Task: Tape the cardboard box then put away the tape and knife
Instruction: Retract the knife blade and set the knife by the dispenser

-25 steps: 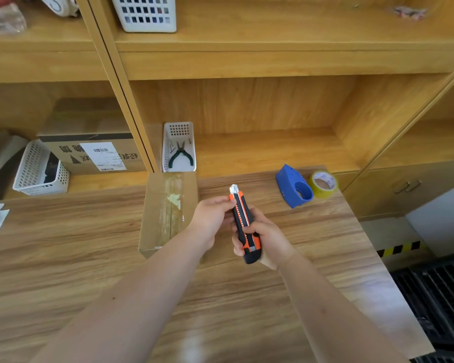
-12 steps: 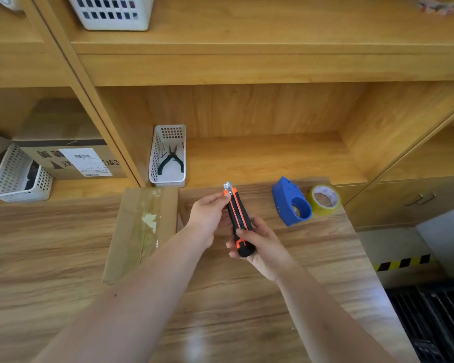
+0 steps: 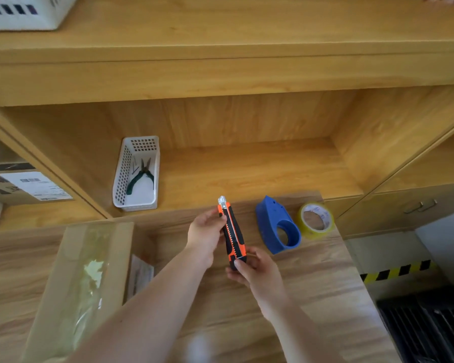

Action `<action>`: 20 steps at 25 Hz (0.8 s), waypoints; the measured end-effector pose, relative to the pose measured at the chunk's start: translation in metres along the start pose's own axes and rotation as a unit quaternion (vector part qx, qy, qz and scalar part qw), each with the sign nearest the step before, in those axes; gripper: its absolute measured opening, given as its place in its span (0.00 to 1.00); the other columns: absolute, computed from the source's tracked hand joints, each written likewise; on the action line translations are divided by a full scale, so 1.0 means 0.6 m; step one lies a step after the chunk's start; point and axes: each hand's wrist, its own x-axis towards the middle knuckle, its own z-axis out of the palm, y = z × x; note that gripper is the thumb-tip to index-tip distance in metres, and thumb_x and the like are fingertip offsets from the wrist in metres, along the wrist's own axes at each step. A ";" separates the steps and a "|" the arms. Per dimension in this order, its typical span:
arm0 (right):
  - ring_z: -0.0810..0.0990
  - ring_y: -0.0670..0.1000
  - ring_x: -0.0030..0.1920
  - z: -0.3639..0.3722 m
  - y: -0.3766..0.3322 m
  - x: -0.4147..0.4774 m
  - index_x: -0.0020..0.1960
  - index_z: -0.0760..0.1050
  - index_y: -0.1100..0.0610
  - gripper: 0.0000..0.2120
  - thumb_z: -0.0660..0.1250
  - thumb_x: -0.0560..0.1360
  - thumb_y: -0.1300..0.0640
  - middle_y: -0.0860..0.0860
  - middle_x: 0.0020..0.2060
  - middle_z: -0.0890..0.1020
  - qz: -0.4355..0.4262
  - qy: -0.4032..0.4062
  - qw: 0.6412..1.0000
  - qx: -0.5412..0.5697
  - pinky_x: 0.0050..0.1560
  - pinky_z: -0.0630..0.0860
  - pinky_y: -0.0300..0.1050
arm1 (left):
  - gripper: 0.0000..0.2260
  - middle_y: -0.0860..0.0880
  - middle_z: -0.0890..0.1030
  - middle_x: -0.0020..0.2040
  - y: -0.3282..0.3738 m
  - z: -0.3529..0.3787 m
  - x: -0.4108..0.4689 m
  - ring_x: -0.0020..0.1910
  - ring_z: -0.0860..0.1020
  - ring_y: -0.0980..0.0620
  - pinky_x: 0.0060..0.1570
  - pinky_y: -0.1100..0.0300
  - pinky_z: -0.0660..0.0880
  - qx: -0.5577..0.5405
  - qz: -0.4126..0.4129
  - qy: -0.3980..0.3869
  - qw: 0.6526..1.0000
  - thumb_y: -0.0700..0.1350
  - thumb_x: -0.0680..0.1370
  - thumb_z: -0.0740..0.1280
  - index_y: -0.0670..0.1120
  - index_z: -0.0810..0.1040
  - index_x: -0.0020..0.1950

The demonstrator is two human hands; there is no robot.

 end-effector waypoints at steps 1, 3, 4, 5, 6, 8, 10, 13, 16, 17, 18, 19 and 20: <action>0.85 0.62 0.45 -0.004 0.003 0.009 0.55 0.75 0.61 0.09 0.66 0.76 0.70 0.62 0.44 0.85 0.005 0.008 1.000 0.005 0.46 0.83 0.50 | 0.10 0.46 0.85 0.50 -0.009 0.004 0.009 0.52 0.83 0.46 0.60 0.46 0.77 0.003 -0.010 0.008 1.000 0.39 0.77 0.69 0.55 0.80 0.49; 0.85 0.61 0.44 -0.014 0.012 0.028 0.54 0.76 0.60 0.09 0.66 0.76 0.70 0.62 0.43 0.85 0.014 0.020 1.000 0.020 0.46 0.83 0.50 | 0.12 0.47 0.85 0.52 -0.031 0.017 0.027 0.54 0.83 0.46 0.62 0.48 0.76 -0.001 -0.028 0.012 1.000 0.38 0.76 0.70 0.57 0.81 0.51; 0.85 0.61 0.43 -0.019 0.016 0.035 0.53 0.77 0.60 0.09 0.66 0.76 0.70 0.62 0.42 0.85 0.016 0.025 0.999 0.020 0.45 0.83 0.50 | 0.13 0.47 0.85 0.52 -0.041 0.022 0.035 0.55 0.83 0.46 0.62 0.48 0.76 -0.005 -0.037 0.010 0.999 0.38 0.76 0.71 0.57 0.81 0.53; 0.85 0.60 0.43 -0.025 0.021 0.044 0.53 0.78 0.60 0.09 0.66 0.76 0.69 0.61 0.42 0.85 0.017 0.032 0.999 0.015 0.44 0.83 0.49 | 0.15 0.47 0.85 0.52 -0.051 0.027 0.044 0.54 0.83 0.46 0.62 0.47 0.76 -0.006 -0.048 0.012 0.999 0.38 0.75 0.71 0.57 0.81 0.55; 0.85 0.60 0.42 -0.032 0.026 0.052 0.52 0.78 0.59 0.09 0.67 0.75 0.69 0.60 0.41 0.85 0.018 0.037 0.999 0.007 0.44 0.83 0.49 | 0.15 0.47 0.85 0.51 -0.058 0.032 0.052 0.52 0.83 0.45 0.60 0.46 0.77 -0.010 -0.056 0.014 0.998 0.38 0.75 0.71 0.56 0.81 0.56; 0.85 0.57 0.41 -0.039 0.035 0.065 0.52 0.79 0.58 0.09 0.68 0.75 0.68 0.58 0.40 0.85 0.024 0.039 0.999 -0.016 0.42 0.83 0.47 | 0.16 0.47 0.85 0.49 -0.060 0.037 0.059 0.49 0.84 0.47 0.54 0.48 0.80 -0.005 -0.065 0.022 0.998 0.36 0.76 0.70 0.52 0.80 0.59; 0.86 0.53 0.41 -0.043 0.043 0.079 0.54 0.77 0.55 0.12 0.70 0.74 0.67 0.54 0.40 0.86 0.025 0.036 0.997 -0.063 0.41 0.82 0.44 | 0.18 0.46 0.84 0.50 -0.062 0.039 0.072 0.49 0.83 0.47 0.54 0.48 0.80 0.023 -0.052 0.031 0.998 0.35 0.75 0.71 0.49 0.79 0.62; 0.85 0.48 0.41 -0.045 0.053 0.098 0.54 0.75 0.53 0.15 0.72 0.72 0.66 0.50 0.39 0.86 0.023 0.042 0.990 -0.130 0.40 0.81 0.41 | 0.21 0.46 0.84 0.47 -0.074 0.041 0.087 0.48 0.84 0.47 0.56 0.45 0.79 0.080 -0.025 0.023 0.996 0.32 0.73 0.72 0.46 0.78 0.64; 0.85 0.46 0.40 -0.046 0.060 0.114 0.54 0.76 0.55 0.14 0.73 0.71 0.65 0.50 0.40 0.86 0.030 0.045 0.983 -0.175 0.41 0.82 0.43 | 0.22 0.47 0.84 0.46 -0.089 0.044 0.099 0.45 0.83 0.50 0.52 0.48 0.80 0.149 0.002 0.036 0.988 0.33 0.72 0.72 0.44 0.77 0.65; 0.85 0.46 0.40 -0.047 0.063 0.119 0.55 0.77 0.56 0.14 0.73 0.71 0.65 0.50 0.40 0.86 0.031 0.047 0.980 -0.190 0.42 0.83 0.45 | 0.22 0.47 0.83 0.45 -0.094 0.045 0.102 0.44 0.83 0.51 0.48 0.52 0.80 0.163 0.015 0.041 0.986 0.33 0.73 0.72 0.44 0.77 0.65; 0.85 0.46 0.40 -0.047 0.065 0.124 0.55 0.77 0.57 0.14 0.73 0.71 0.64 0.50 0.41 0.86 0.033 0.050 0.978 -0.200 0.43 0.83 0.47 | 0.21 0.49 0.83 0.45 -0.098 0.047 0.104 0.43 0.82 0.53 0.44 0.56 0.79 0.179 0.028 0.048 0.982 0.34 0.73 0.72 0.44 0.76 0.65; 0.85 0.46 0.41 -0.046 0.067 0.127 0.54 0.78 0.56 0.14 0.73 0.70 0.64 0.50 0.41 0.86 0.034 0.054 0.976 -0.209 0.45 0.83 0.49 | 0.20 0.50 0.82 0.45 -0.100 0.049 0.106 0.42 0.81 0.54 0.41 0.59 0.77 0.202 0.040 0.055 0.977 0.36 0.73 0.73 0.45 0.76 0.65; 0.84 0.47 0.41 -0.045 0.069 0.130 0.53 0.78 0.54 0.14 0.74 0.69 0.63 0.50 0.40 0.85 0.034 0.060 0.974 -0.217 0.46 0.82 0.52 | 0.21 0.50 0.81 0.47 -0.102 0.050 0.108 0.43 0.80 0.54 0.41 0.60 0.76 0.230 0.051 0.063 0.970 0.37 0.73 0.73 0.46 0.77 0.65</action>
